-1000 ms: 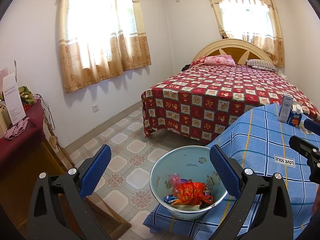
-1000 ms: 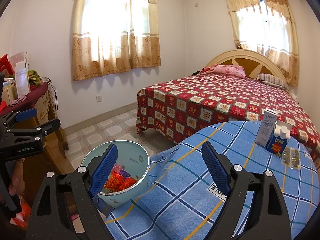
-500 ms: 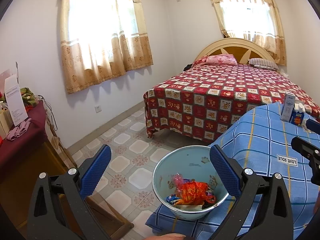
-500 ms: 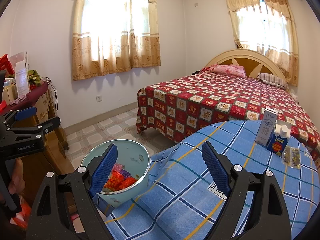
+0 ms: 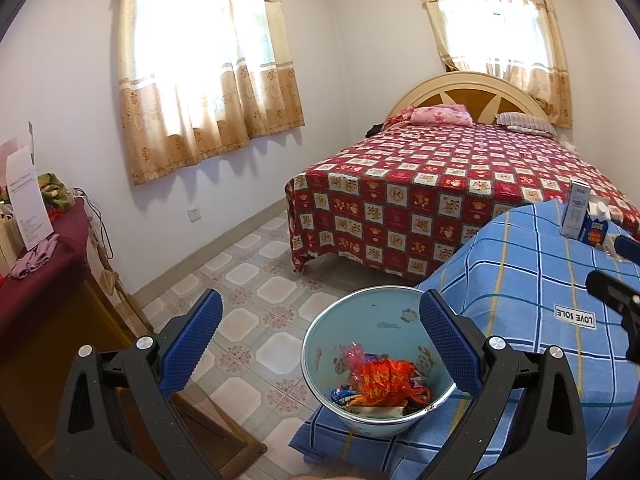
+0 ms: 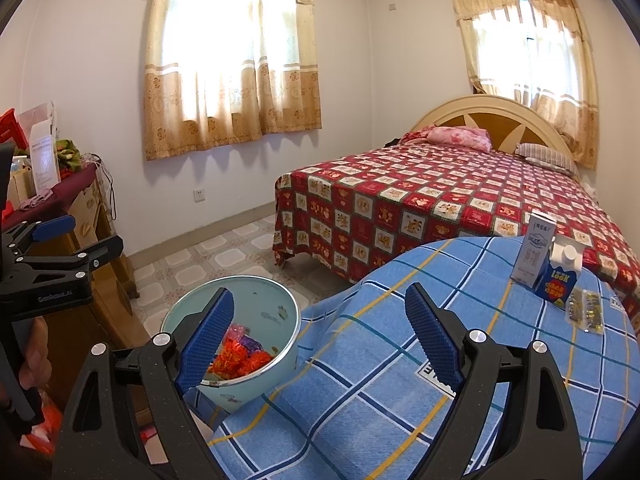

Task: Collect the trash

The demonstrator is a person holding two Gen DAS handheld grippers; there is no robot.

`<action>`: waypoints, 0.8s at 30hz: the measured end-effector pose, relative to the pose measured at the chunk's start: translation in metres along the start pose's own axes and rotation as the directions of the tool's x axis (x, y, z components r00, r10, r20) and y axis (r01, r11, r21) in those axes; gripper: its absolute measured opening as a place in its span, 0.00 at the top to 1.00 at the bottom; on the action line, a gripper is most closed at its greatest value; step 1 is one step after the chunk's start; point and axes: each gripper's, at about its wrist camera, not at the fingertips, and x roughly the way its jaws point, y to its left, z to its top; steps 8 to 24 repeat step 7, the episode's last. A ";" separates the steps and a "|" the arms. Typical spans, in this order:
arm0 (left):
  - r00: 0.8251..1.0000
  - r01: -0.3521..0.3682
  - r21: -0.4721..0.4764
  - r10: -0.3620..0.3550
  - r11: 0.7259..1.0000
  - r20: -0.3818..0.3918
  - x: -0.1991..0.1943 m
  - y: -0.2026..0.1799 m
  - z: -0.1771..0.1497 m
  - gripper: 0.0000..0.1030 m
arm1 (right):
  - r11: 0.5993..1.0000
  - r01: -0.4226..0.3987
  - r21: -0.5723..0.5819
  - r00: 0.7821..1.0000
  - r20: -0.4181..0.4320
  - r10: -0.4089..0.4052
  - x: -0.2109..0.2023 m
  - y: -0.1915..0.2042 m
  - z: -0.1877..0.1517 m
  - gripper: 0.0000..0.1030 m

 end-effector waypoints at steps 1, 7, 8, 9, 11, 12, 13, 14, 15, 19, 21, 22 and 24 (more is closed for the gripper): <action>1.000 0.000 0.001 0.000 1.000 -0.003 0.000 0.000 0.000 0.06 | 1.000 0.008 0.010 1.000 -0.002 -0.008 0.000 -0.006 -0.001 0.16; 1.000 0.000 0.004 0.000 1.000 -0.012 0.001 0.000 -0.001 0.06 | 0.984 0.145 0.106 0.987 -0.082 -0.137 0.003 -0.072 -0.016 0.12; 1.000 0.000 0.004 0.000 1.000 -0.012 0.001 0.000 -0.001 0.06 | 0.984 0.145 0.106 0.987 -0.082 -0.137 0.003 -0.072 -0.016 0.12; 1.000 0.000 0.004 0.000 1.000 -0.012 0.001 0.000 -0.001 0.06 | 0.984 0.145 0.106 0.987 -0.082 -0.137 0.003 -0.072 -0.016 0.12; 1.000 0.000 0.004 0.000 1.000 -0.012 0.001 0.000 -0.001 0.06 | 0.984 0.145 0.106 0.987 -0.082 -0.137 0.003 -0.072 -0.016 0.12; 1.000 0.000 0.004 0.000 1.000 -0.012 0.001 0.000 -0.001 0.06 | 0.984 0.145 0.106 0.987 -0.082 -0.137 0.003 -0.072 -0.016 0.12; 1.000 0.000 0.004 0.000 1.000 -0.012 0.001 0.000 -0.001 0.06 | 0.984 0.145 0.106 0.987 -0.082 -0.137 0.003 -0.072 -0.016 0.12; 1.000 0.000 0.004 0.000 1.000 -0.012 0.001 0.000 -0.001 0.06 | 0.984 0.145 0.106 0.987 -0.082 -0.137 0.003 -0.072 -0.016 0.12; 1.000 0.000 0.004 0.000 1.000 -0.012 0.001 0.000 -0.001 0.06 | 0.984 0.145 0.106 0.987 -0.082 -0.137 0.003 -0.072 -0.016 0.12; 1.000 0.000 0.004 0.000 1.000 -0.012 0.001 0.000 -0.001 0.06 | 0.984 0.145 0.106 0.987 -0.082 -0.137 0.003 -0.072 -0.016 0.12; 1.000 0.000 0.004 0.000 1.000 -0.012 0.001 0.000 -0.001 0.06 | 0.984 0.145 0.106 0.987 -0.082 -0.137 0.003 -0.072 -0.016 0.12; 1.000 0.000 0.004 0.000 1.000 -0.012 0.001 0.000 -0.001 0.06 | 0.984 0.145 0.106 0.987 -0.082 -0.137 0.003 -0.072 -0.016 0.12; 1.000 0.000 0.004 0.000 1.000 -0.012 0.001 0.000 -0.001 0.06 | 0.984 0.145 0.106 0.987 -0.082 -0.137 0.003 -0.072 -0.016 0.12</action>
